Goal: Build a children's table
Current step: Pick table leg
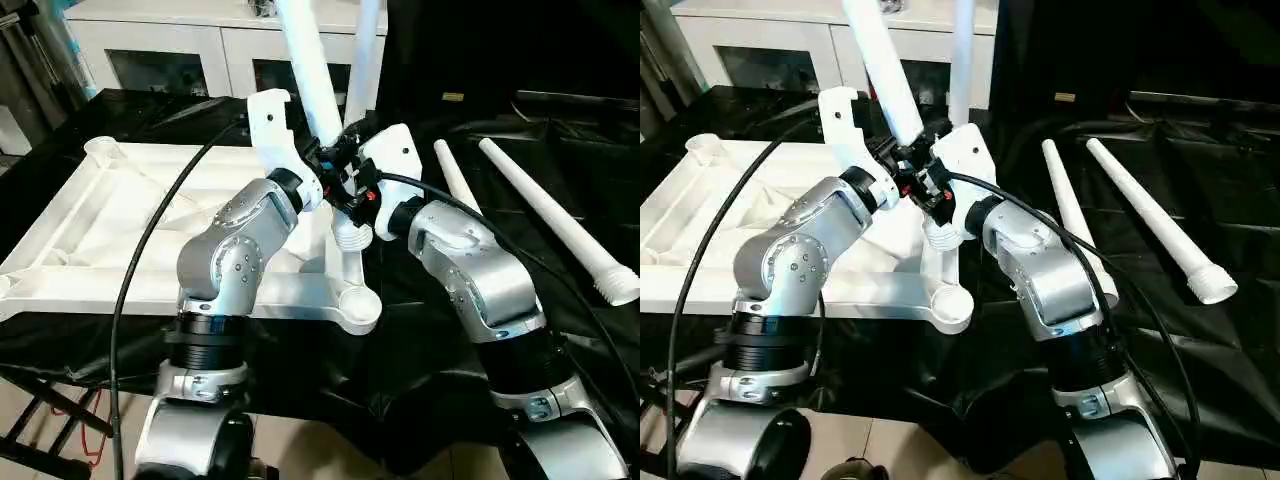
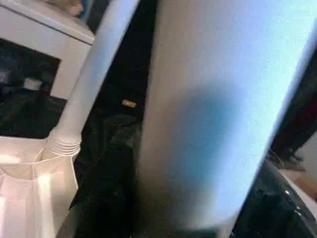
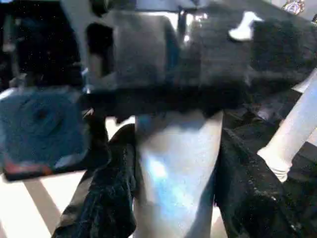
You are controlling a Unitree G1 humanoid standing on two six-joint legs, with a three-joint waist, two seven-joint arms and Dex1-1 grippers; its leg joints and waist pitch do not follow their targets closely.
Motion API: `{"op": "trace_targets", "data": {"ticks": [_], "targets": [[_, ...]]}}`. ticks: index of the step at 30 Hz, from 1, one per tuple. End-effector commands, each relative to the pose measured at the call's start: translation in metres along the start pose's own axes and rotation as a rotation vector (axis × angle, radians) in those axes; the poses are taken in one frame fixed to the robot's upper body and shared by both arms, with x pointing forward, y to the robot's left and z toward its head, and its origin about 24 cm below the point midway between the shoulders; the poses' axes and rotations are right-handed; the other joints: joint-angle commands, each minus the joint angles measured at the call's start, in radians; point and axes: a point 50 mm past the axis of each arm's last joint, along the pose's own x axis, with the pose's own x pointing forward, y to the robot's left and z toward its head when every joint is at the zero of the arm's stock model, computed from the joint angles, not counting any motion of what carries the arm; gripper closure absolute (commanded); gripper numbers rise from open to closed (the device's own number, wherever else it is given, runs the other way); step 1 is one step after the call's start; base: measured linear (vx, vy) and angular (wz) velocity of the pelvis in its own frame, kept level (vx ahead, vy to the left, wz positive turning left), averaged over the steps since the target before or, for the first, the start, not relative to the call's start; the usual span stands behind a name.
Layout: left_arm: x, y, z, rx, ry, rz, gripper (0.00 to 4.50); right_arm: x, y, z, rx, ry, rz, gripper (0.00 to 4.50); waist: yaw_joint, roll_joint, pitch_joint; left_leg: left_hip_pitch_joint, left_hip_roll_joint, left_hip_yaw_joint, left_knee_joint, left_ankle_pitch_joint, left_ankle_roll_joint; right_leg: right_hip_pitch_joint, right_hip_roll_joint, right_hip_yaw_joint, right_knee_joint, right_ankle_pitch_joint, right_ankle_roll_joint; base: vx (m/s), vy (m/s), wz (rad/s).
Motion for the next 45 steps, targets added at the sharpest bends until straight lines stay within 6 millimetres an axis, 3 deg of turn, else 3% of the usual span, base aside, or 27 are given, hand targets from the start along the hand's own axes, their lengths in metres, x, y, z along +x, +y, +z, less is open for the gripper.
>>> {"op": "trace_targets", "data": {"ticks": [1, 7, 10, 12, 13, 15, 20, 23, 30, 33, 34, 37, 45], "targets": [[0.004, 0.003, 0.001, -0.044, -0.012, 0.031, 2.43, 0.003, 0.016, 0.027, -0.03, -0.119, 0.085, 2.7, -0.001, -0.012, -0.082, 0.021, 0.039, -0.013, -0.063, -0.091, 0.019, 0.06, -0.071, 0.044, -0.066, -0.044, -0.206, 0.0, 0.0, 0.0], [0.002, 0.002, 0.002, -0.064, -0.004, -0.021, 2.55, 0.003, 0.015, 0.027, 0.018, -0.125, 0.089, 2.7, 0.0, -0.015, -0.084, 0.021, 0.039, -0.013, -0.061, -0.07, 0.034, 0.058, -0.072, 0.043, -0.063, -0.033, -0.206, 0.0, 0.0, 0.0], [0.0, 0.003, 0.004, -0.054, 0.005, -0.057, 2.57, 0.0, 0.012, 0.027, 0.063, -0.126, 0.118, 2.0, 0.0, -0.011, -0.083, 0.021, 0.039, -0.013, -0.062, -0.075, 0.036, 0.058, -0.071, 0.043, -0.064, -0.038, -0.206, 0.0, 0.0, 0.0], [-0.002, 0.004, 0.004, -0.03, 0.038, -0.137, 2.57, -0.008, 0.006, 0.025, 0.125, -0.105, 0.195, 1.98, 0.001, -0.01, -0.083, 0.023, 0.038, -0.012, -0.062, -0.085, 0.04, 0.059, -0.07, 0.044, -0.065, -0.036, -0.21, 0.0, 0.0, 0.0], [-0.002, 0.004, 0.004, -0.02, 0.052, -0.164, 2.59, -0.012, 0.004, 0.024, 0.138, -0.092, 0.227, 1.73, 0.002, -0.002, -0.084, 0.024, 0.039, -0.014, -0.061, -0.083, 0.04, 0.059, -0.067, 0.043, -0.064, -0.026, -0.206, 0.0, 0.0, 0.0], [-0.004, 0.004, 0.003, -0.006, 0.089, -0.229, 2.6, -0.02, 0.002, 0.021, 0.147, -0.059, 0.31, 1.58, 0.003, 0.001, -0.085, 0.025, 0.039, -0.014, -0.06, -0.074, 0.042, 0.059, -0.067, 0.043, -0.059, 0.003, -0.209, 0.0, 0.0, 0.0], [-0.01, 0.006, 0.003, 0.011, 0.154, -0.347, 2.6, -0.039, -0.004, 0.012, 0.158, 0.019, 0.458, 1.23, 0.005, -0.002, -0.086, 0.025, 0.04, -0.015, -0.06, -0.088, 0.032, 0.064, -0.07, 0.041, -0.059, -0.001, -0.229, 0.0, 0.0, 0.0], [-0.019, 0.0, 0.005, 0.013, 0.231, -0.552, 2.6, -0.05, -0.009, 0.007, 0.219, 0.072, 0.543, 1.07, 0.004, -0.002, -0.084, 0.024, 0.037, -0.013, -0.06, -0.096, 0.034, 0.065, -0.072, 0.042, -0.062, -0.034, -0.237, 0.0, 0.0, 0.0], [-0.034, -0.017, 0.016, -0.028, 0.261, -0.83, 2.6, -0.058, -0.003, 0.005, 0.264, 0.146, 0.673, 1.06, 0.004, 0.0, -0.084, 0.027, 0.042, -0.012, -0.06, -0.102, 0.028, 0.061, -0.072, 0.041, -0.059, -0.051, -0.264, 0.0, 0.0, 0.0], [-0.035, -0.02, 0.018, -0.047, 0.246, -0.861, 2.6, -0.062, 0.001, 0.0, 0.274, 0.19, 0.72, 1.06, 0.005, -0.001, -0.081, 0.029, 0.042, -0.012, -0.06, -0.117, 0.019, 0.06, -0.071, 0.043, -0.063, -0.083, -0.251, 0.0, 0.0, 0.0], [-0.035, -0.021, 0.019, -0.055, 0.239, -0.875, 2.6, -0.063, 0.003, -0.001, 0.278, 0.204, 0.727, 1.33, 0.005, -0.005, -0.08, 0.027, 0.041, -0.012, -0.062, -0.125, 0.017, 0.061, -0.072, 0.043, -0.066, -0.106, -0.246, 0.0, 0.0, 0.0], [-0.037, -0.023, 0.023, -0.086, 0.219, -0.907, 2.6, -0.063, 0.005, -0.004, 0.284, 0.225, 0.73, 1.45, 0.005, -0.007, -0.079, 0.029, 0.041, -0.012, -0.063, -0.138, 0.005, 0.061, -0.074, 0.044, -0.07, -0.156, -0.231, 0.0, 0.0, 0.0], [-0.04, -0.023, 0.026, -0.106, 0.212, -0.934, 2.6, -0.061, 0.005, -0.004, 0.293, 0.225, 0.723, 2.26, 0.006, -0.002, -0.082, 0.027, 0.039, -0.013, -0.062, -0.115, 0.006, 0.06, -0.072, 0.043, -0.067, -0.122, -0.229, 0.0, 0.0, 0.0]]}}
